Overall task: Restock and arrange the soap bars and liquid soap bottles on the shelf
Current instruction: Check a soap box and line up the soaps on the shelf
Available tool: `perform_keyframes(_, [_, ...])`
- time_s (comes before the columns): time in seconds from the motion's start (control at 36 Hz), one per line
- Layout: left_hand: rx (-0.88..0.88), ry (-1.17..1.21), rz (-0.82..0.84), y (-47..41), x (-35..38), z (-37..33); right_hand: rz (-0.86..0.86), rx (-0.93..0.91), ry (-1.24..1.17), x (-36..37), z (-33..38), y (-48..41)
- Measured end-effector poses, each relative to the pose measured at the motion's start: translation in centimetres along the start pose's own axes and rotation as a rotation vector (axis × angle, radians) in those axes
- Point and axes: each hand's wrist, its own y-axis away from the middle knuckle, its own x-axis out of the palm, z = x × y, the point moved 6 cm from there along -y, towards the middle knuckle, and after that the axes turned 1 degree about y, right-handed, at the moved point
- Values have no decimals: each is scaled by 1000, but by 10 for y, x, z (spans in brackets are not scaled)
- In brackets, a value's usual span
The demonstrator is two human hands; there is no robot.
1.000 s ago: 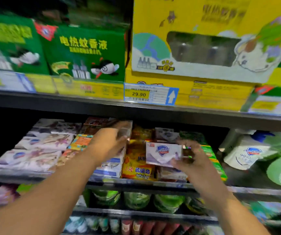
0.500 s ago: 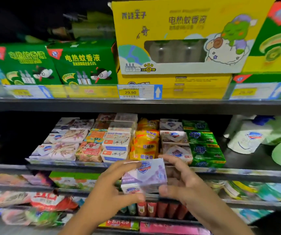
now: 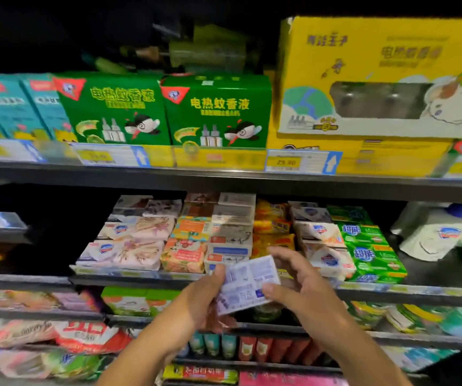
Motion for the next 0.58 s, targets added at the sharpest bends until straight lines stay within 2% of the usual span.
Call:
perform_keyframes(0.06, [47, 93, -30, -5, -21, -2, -46, -16, -56, 9, 3, -8])
perform_keyframes(0.11, [127, 68, -9, -6, -46, -4, -85, -21, -125, 19, 5, -16])
perform_keyframes(0.17, [213, -16, 84, -4, -60, -9, -101, 1, -212, 28, 4, -24])
perform_keyframes(0.25, [233, -108, 207, -3, -67, -16, -67, 44, -365, 43, 0, -35])
perform_keyframes(0.33, [249, -154, 48, -7, -85, -28, 35, 23, -472, 54, 0, -41])
perform_keyframes(0.42, [247, -137, -21, -11, -103, -29, 81, -60, -363, 64, 7, -45])
perform_keyframes(0.5, [253, -79, -9, -11, -118, -31, -68, -85, -140, 68, 12, -55])
perform_keyframes(0.58, [239, 50, -30, -18, -129, -33, -135, -91, -91, 78, 18, -62])
